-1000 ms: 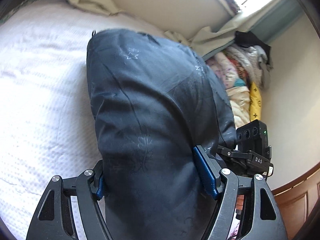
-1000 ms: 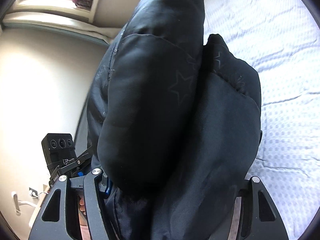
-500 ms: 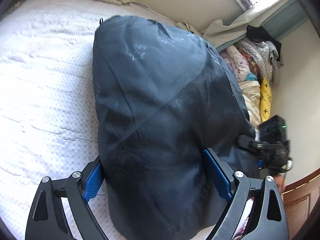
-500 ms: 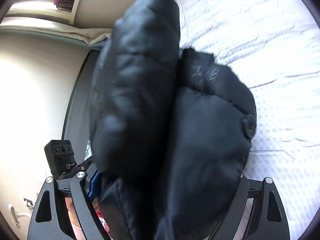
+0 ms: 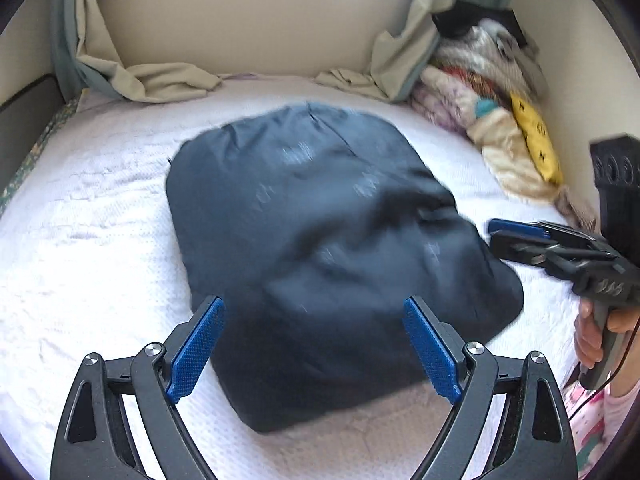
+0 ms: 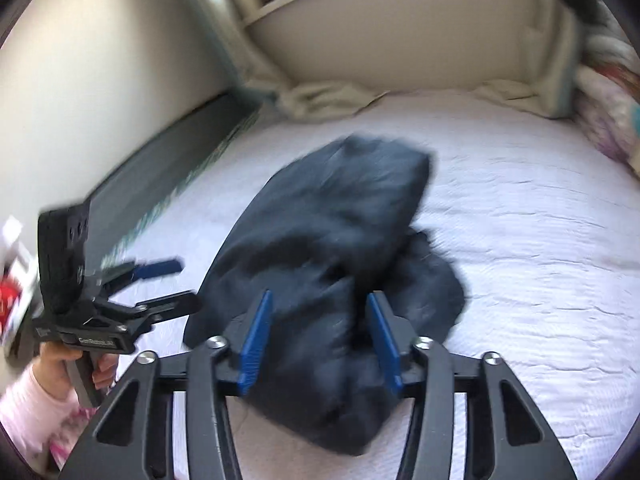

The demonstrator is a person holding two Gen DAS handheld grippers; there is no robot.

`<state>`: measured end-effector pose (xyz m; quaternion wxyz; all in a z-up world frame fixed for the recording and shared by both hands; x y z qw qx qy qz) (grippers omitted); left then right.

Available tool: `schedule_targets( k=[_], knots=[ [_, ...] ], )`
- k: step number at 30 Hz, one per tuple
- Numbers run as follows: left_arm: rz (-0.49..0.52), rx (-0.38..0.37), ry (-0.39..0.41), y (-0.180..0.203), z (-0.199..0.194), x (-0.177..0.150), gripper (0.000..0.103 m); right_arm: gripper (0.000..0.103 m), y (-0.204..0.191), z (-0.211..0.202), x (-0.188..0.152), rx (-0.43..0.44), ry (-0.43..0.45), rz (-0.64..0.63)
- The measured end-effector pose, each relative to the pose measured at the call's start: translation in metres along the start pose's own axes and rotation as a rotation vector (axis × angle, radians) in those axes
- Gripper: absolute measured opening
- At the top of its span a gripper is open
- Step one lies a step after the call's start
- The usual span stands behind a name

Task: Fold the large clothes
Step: 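Open both tools and set the folded coat bundle on the bed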

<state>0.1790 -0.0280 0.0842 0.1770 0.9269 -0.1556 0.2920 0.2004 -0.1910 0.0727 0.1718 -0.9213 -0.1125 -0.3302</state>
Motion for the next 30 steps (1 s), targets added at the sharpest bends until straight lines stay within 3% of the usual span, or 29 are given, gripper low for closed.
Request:
schedule_targets(
  k=[3, 8, 14, 20, 22, 25, 27, 30],
  knots=[
    [0.039, 0.026, -0.029, 0.012, 0.005, -0.013, 0.092, 0.037, 0.013, 0.022, -0.033, -0.120, -0.086, -0.060],
    [0.042, 0.065, -0.046, 0.012, 0.006, -0.030, 0.092, 0.037, 0.016, 0.063, -0.063, -0.148, -0.205, -0.015],
    [0.008, 0.101, -0.048, 0.008, 0.003, -0.041, 0.092, 0.041, 0.022, 0.094, -0.077, -0.161, -0.209, 0.012],
    [0.040, 0.179, -0.021, 0.010, -0.005, -0.046, 0.094, 0.043, 0.026, 0.096, -0.085, -0.157, -0.198, 0.063],
    [0.047, 0.198, -0.011, 0.010, -0.009, -0.049, 0.096, 0.048, 0.030, 0.085, -0.085, -0.144, -0.198, 0.090],
    [0.064, 0.219, 0.013, 0.014, -0.016, -0.050, 0.101, 0.069, 0.036, 0.059, -0.080, -0.130, -0.184, 0.122],
    [0.080, 0.237, 0.028, 0.019, -0.020, -0.050, 0.101, 0.083, 0.036, 0.034, -0.077, -0.107, -0.147, 0.137],
    [0.083, 0.249, 0.041, 0.023, -0.026, -0.052, 0.102, 0.093, 0.037, -0.011, -0.079, -0.120, -0.060, 0.152]
  ],
)
Point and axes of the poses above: each gripper's, at about its wrist camera, not at the fingertips, and z roughly the way its jaws point, y to its right, x to its top, the point moved 7 cm from there along z, roughly the way its jaws point, and after that the axes turned 10 degrees about -x, right-handed, at the moved point
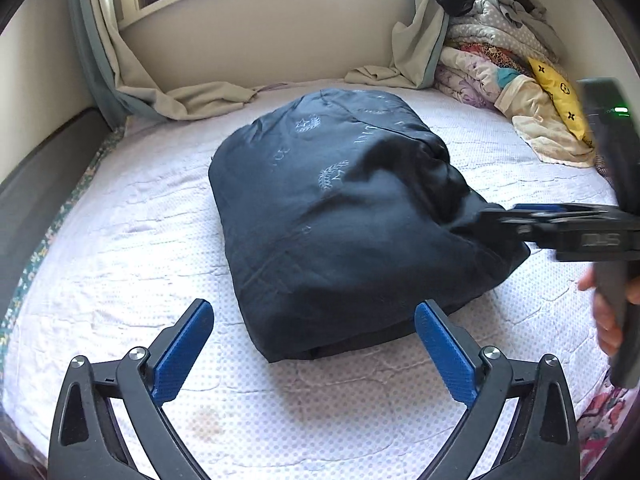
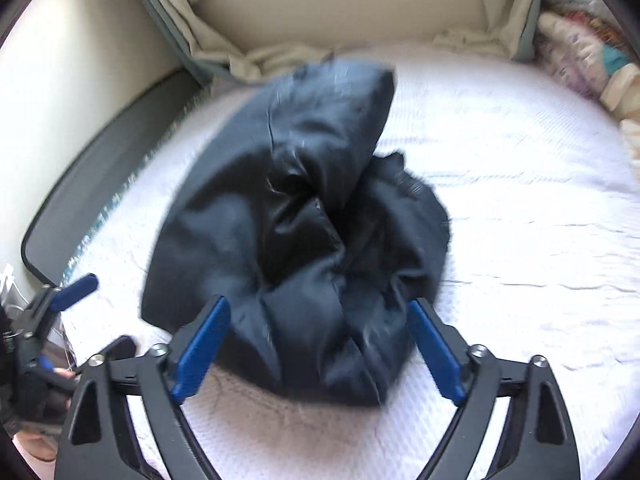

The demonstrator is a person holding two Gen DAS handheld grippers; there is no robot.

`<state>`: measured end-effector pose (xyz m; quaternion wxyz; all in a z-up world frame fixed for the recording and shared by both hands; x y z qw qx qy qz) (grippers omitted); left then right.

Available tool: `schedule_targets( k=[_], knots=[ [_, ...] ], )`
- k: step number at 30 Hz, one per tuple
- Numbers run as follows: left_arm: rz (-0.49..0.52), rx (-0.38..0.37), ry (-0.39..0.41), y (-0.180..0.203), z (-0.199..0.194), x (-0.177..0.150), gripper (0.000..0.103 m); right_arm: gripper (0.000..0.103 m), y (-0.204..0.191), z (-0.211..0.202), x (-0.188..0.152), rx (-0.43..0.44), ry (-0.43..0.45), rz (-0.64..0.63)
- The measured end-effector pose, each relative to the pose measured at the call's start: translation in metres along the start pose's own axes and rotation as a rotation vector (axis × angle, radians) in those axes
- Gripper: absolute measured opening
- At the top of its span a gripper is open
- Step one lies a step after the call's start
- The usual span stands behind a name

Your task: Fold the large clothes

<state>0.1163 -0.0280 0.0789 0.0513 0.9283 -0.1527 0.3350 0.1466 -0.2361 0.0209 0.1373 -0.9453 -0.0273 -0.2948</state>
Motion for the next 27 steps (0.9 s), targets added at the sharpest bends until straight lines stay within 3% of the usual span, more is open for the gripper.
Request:
schedule_targets(
  k=[5, 10, 15, 20, 27],
  knots=[
    [-0.004, 0.011, 0.016, 0.003, -0.009, -0.003, 0.102, 0.099, 0.006, -0.039, -0.024, -0.036, 0.063, 0.032],
    [-0.005, 0.010, 0.032, 0.008, -0.021, -0.011, 0.102, 0.103, -0.004, -0.059, -0.046, -0.147, 0.121, 0.025],
    [-0.024, -0.001, 0.042, 0.012, -0.034, -0.026, 0.102, 0.103, -0.017, -0.056, -0.070, -0.259, 0.065, -0.046],
    [-0.039, 0.075, 0.026, 0.009, -0.037, -0.043, 0.102, 0.103, -0.016, -0.057, -0.089, -0.356, 0.051, -0.043],
    [-0.084, 0.114, 0.076, -0.002, -0.041, -0.058, 0.102, 0.103, -0.020, -0.062, -0.100, -0.377, 0.086, -0.065]
  ],
)
Point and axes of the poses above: each gripper's, at about its wrist camera, not at the fingertips, and z roughly the way its jaws point, y to its right, x to its top, the point moved 7 cm from there along z, roughly the way its jaws point, and after that the axes turned 10 degrees about -x, right-handed, at the moved point
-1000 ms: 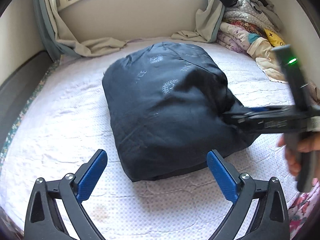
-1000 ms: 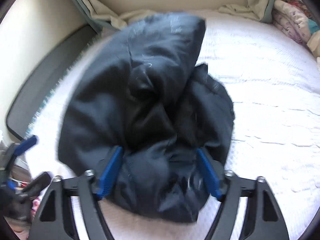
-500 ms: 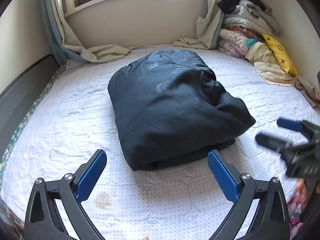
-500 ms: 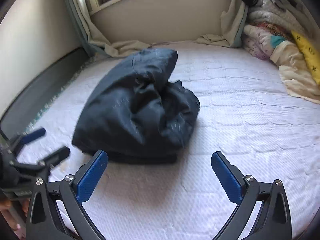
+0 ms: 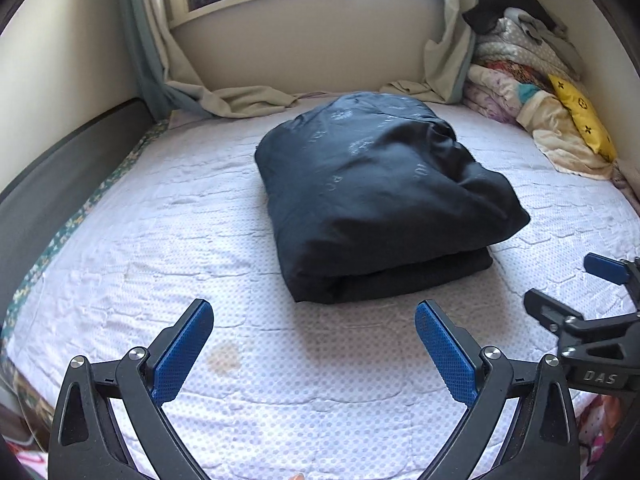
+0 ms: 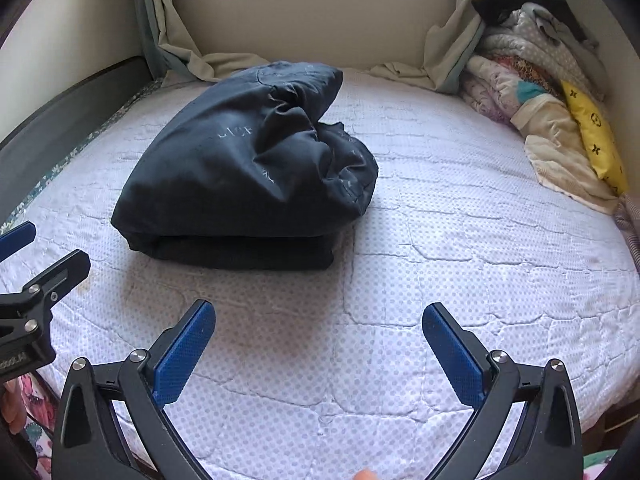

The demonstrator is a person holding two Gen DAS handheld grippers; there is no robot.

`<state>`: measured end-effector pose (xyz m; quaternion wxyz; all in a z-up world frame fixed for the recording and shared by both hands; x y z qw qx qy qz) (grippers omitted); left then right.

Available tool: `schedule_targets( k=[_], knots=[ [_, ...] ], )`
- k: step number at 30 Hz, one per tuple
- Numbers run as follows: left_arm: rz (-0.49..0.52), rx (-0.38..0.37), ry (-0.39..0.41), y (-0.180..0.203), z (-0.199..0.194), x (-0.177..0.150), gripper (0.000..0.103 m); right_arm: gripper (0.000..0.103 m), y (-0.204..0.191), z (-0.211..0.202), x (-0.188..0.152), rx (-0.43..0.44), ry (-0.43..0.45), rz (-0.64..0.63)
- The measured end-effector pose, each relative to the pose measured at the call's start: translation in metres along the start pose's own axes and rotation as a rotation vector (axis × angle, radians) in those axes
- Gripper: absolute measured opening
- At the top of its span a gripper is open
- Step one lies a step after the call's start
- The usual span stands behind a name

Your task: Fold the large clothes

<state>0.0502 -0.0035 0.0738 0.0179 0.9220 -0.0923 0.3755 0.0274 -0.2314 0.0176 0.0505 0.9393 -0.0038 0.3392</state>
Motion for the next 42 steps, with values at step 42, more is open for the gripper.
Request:
schedule_targets(
  k=[42],
  knots=[
    [-0.035, -0.017, -0.021, 0.006, 0.018, -0.006, 0.102, 0.103, 0.001, 0.008, -0.002, 0.022, -0.008, 0.015]
  ],
)
Point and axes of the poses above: each gripper's, at about its wrist camera, not at the fingertips, and z roughly the way its jaws point, y to its right, x to its top, the point moved 7 cm from there along z, roughly the way its jaws point, and after that the axes turned 10 degrees about -x, right-handed, at the moved point
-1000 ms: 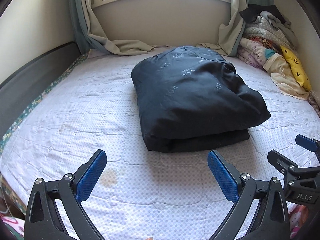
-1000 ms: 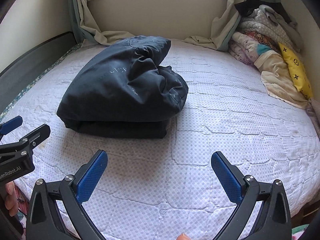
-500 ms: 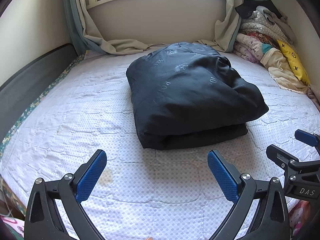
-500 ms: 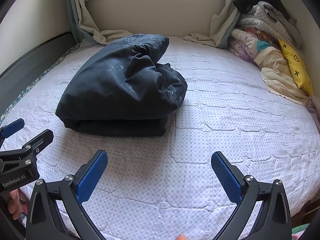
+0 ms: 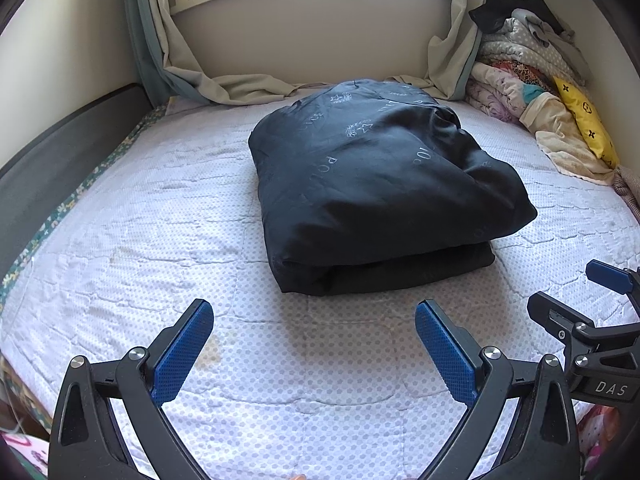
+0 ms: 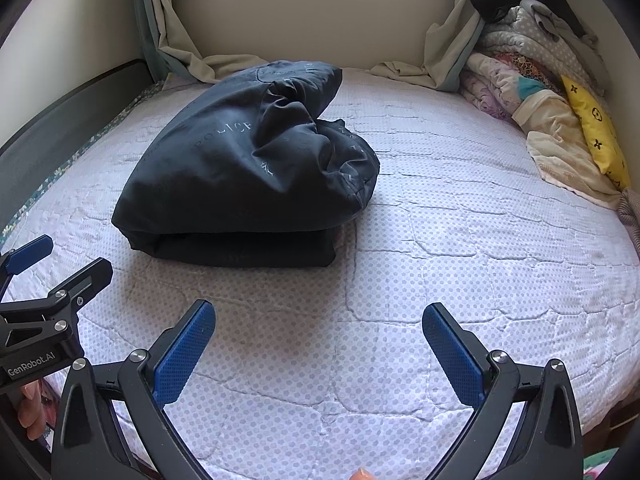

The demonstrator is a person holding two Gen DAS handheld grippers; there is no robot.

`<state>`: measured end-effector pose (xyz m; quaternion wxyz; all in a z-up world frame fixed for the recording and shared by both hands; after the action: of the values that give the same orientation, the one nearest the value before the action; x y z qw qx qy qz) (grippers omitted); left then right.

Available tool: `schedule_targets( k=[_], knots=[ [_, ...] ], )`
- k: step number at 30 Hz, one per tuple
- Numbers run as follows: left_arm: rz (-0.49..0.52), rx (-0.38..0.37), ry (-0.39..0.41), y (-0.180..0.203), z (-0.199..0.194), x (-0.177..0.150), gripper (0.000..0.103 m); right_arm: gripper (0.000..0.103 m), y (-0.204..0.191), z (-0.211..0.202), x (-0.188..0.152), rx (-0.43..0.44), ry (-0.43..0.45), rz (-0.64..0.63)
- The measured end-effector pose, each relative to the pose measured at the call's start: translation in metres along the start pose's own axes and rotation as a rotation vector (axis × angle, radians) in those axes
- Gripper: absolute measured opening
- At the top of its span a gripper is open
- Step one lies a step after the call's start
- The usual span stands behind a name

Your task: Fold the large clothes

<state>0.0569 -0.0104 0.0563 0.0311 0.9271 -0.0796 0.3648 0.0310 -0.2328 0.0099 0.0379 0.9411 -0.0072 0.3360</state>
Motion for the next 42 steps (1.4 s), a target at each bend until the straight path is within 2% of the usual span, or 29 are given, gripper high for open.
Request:
schedule_targets(
  k=[21, 42],
  knots=[
    [0.000, 0.010, -0.003, -0.0009, 0.0020, -0.0016, 0.102, 0.103, 0.0007, 0.0016, -0.0015, 0.003, -0.005, -0.002],
    [-0.022, -0.028, -0.005, -0.0020, -0.0018, -0.0014, 0.102, 0.103, -0.0046, -0.0009, -0.0032, 0.002, 0.001, -0.011]
  ],
)
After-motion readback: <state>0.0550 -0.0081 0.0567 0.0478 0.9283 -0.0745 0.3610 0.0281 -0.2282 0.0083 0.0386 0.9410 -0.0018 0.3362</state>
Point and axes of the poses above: each gripper's, at about its wrist camera, not at the fingertips, and z roughly the way its jaws point, y to its right, x to its top, the point moved 7 cm from there along z, roughly the way its jaws point, and after that the axes turned 10 degrees about -x, right-handed, at the moved point
